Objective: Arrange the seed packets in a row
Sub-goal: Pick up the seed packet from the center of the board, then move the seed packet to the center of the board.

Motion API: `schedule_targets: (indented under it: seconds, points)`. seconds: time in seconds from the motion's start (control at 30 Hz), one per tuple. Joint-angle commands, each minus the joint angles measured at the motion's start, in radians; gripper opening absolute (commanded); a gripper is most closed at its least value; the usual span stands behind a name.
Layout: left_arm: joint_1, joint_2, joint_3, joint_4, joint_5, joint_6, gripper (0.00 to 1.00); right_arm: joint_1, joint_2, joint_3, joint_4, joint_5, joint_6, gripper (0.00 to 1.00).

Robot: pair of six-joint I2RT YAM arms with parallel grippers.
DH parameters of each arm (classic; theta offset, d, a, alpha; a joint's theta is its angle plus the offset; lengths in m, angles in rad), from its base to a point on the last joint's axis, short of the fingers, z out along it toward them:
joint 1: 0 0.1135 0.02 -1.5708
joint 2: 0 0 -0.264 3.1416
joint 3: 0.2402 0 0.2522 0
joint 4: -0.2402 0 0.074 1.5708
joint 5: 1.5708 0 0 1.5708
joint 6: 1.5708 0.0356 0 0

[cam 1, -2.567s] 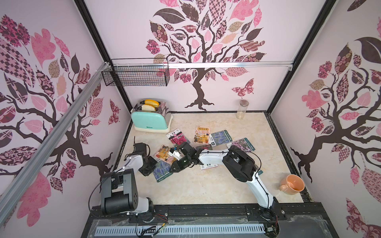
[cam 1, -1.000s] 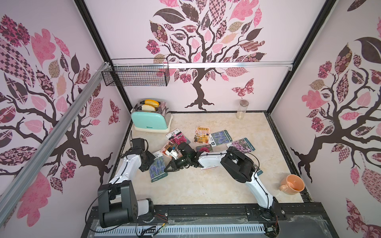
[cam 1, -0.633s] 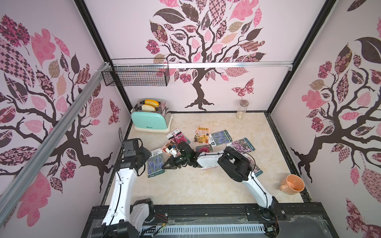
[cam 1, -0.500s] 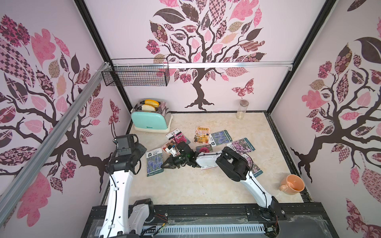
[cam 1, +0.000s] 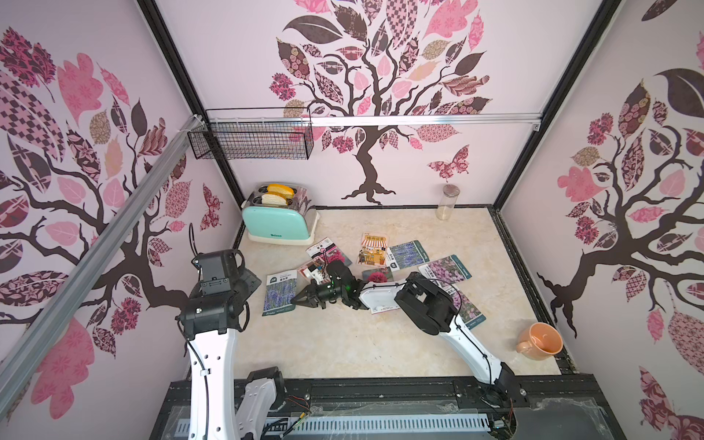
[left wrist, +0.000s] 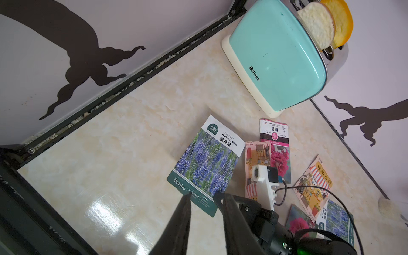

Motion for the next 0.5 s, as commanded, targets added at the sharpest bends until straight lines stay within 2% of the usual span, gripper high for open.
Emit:
schedule_targets:
  seconds: [0.0,0.13,0.27,0.47]
  points:
    - [0.007,-0.021,0.023,-0.044,-0.021,0.033,0.29,-0.004,0.059,0.057,0.067,-0.066,0.079,0.00]
    - [0.013,-0.040,0.032,-0.059,-0.041,0.044,0.29,-0.042,0.058,0.023,0.115,-0.141,0.113,0.00]
    - [0.017,-0.055,0.031,-0.052,-0.059,0.052,0.32,-0.094,-0.025,-0.104,0.075,-0.141,0.023,0.00]
    - [0.018,-0.067,0.005,-0.042,-0.060,0.048,0.32,-0.152,-0.031,-0.142,0.071,-0.244,-0.004,0.00]
